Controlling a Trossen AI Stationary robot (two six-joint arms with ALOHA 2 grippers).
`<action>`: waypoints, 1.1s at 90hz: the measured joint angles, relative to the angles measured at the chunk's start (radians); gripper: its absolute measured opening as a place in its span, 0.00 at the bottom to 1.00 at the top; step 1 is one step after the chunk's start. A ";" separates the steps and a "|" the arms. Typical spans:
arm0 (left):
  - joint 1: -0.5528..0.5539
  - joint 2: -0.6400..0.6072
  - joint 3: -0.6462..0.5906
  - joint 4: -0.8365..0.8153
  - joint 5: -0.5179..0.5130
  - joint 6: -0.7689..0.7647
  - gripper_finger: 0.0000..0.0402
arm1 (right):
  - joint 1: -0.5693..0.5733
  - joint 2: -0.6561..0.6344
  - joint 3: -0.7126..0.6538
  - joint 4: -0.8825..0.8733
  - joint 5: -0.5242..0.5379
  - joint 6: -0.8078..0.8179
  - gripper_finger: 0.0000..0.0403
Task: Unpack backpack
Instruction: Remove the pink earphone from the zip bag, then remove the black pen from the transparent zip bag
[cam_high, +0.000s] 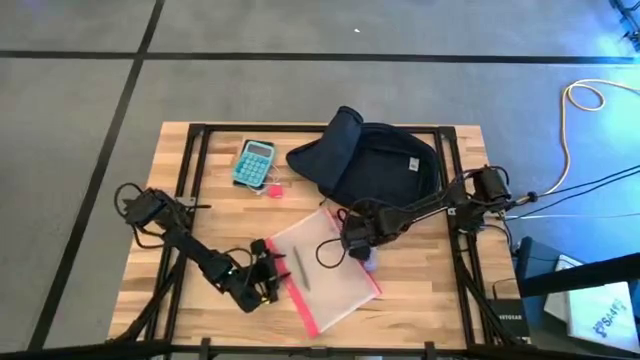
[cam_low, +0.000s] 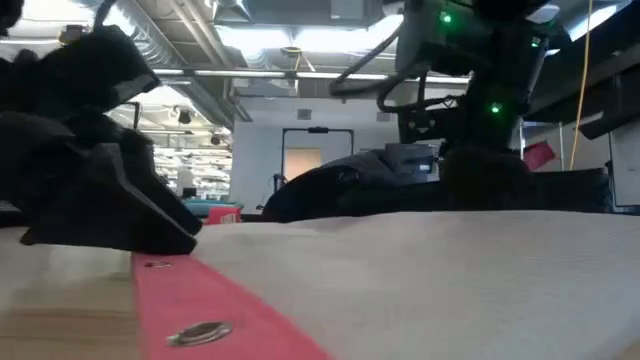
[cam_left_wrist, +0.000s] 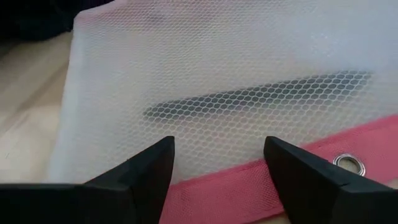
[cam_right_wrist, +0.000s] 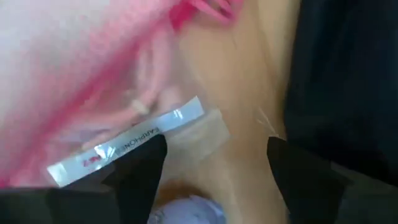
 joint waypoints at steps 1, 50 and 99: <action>-0.002 0.000 0.000 -0.003 0.000 -0.004 0.59 | 0.000 0.000 0.000 -0.007 0.005 0.001 0.67; -0.120 0.002 -0.001 -0.076 -0.023 -0.159 0.59 | 0.042 -0.059 -0.008 -0.129 0.167 0.012 0.67; -0.131 -0.064 -0.005 0.055 -0.087 0.148 0.59 | 0.214 -0.100 0.145 0.208 0.146 -0.208 0.67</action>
